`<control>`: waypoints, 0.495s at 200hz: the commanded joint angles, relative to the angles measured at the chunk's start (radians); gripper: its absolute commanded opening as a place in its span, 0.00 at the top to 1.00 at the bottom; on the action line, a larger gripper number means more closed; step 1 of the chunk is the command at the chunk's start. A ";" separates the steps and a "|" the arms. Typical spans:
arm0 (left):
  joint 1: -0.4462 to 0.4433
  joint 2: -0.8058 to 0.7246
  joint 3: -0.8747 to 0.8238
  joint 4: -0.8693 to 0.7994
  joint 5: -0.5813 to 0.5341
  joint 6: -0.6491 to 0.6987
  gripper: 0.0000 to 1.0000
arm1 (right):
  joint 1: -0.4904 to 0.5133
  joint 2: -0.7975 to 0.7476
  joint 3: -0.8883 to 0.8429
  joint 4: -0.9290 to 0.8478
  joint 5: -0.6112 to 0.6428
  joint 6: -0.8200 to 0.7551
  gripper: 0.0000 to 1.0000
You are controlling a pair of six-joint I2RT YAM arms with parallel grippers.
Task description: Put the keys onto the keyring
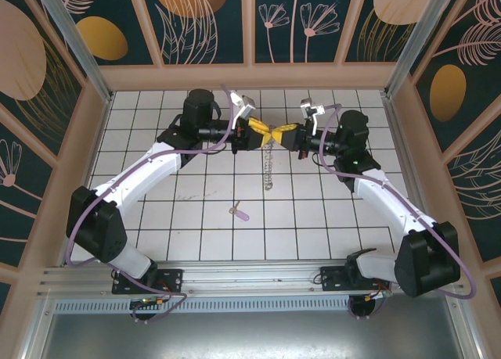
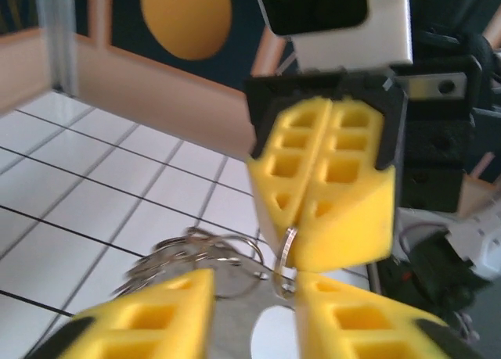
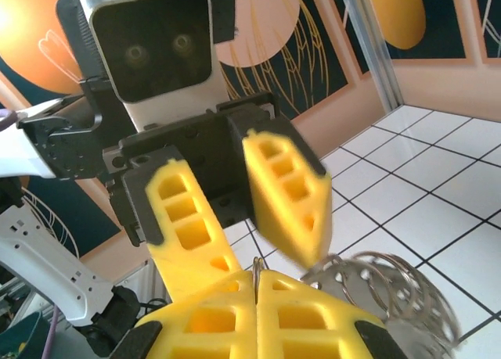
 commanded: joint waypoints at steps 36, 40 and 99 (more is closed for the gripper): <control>-0.004 -0.152 -0.124 0.269 -0.231 -0.212 0.41 | -0.011 -0.009 0.024 0.206 0.051 0.094 1.00; -0.004 -0.155 -0.130 0.275 -0.238 -0.221 0.39 | -0.013 -0.008 0.025 0.214 0.054 0.098 1.00; -0.003 -0.163 -0.130 0.333 -0.327 -0.257 0.28 | -0.014 0.027 0.096 0.313 0.073 0.162 1.00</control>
